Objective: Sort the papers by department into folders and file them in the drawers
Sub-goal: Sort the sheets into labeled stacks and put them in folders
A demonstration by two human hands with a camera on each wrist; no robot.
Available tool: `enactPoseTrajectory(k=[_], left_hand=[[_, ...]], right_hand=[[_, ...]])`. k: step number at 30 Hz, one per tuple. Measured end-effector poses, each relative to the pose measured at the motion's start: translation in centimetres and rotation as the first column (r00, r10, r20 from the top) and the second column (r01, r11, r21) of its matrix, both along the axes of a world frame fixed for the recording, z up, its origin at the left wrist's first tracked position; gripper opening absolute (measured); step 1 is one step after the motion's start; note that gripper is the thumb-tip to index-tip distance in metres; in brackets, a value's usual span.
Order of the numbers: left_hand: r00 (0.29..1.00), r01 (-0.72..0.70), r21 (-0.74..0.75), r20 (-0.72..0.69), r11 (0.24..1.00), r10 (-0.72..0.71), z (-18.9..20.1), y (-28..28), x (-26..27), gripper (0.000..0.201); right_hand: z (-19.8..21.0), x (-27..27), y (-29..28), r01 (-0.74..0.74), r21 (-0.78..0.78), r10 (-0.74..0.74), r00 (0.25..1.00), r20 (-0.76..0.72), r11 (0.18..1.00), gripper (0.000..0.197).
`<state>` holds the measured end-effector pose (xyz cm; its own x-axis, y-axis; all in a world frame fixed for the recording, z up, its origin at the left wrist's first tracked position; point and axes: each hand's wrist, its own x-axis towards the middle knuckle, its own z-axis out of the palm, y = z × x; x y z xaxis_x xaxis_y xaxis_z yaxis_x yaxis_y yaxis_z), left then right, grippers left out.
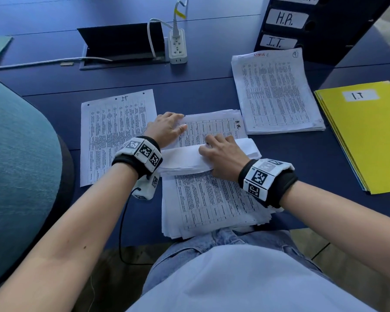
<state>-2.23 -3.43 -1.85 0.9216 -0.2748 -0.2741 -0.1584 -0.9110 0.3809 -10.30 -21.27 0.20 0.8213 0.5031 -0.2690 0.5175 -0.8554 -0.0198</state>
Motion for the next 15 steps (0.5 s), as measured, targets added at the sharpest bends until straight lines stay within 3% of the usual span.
enactPoseTrajectory(k=[9,15], left_hand=[[0.986,0.004,-0.010,0.169,1.000,-0.002,0.8,-0.2,-0.4,0.026],[0.991,0.009,-0.066,0.137,0.998,0.000,1.1,-0.2,-0.5,0.016]], right_hand=[[0.0,-0.1,0.0,-0.040,-0.029,0.040,0.999,-0.011,0.999,0.046],[-0.2,-0.4,-0.1,-0.001,0.019,0.001,1.000,0.001,1.000,0.050]])
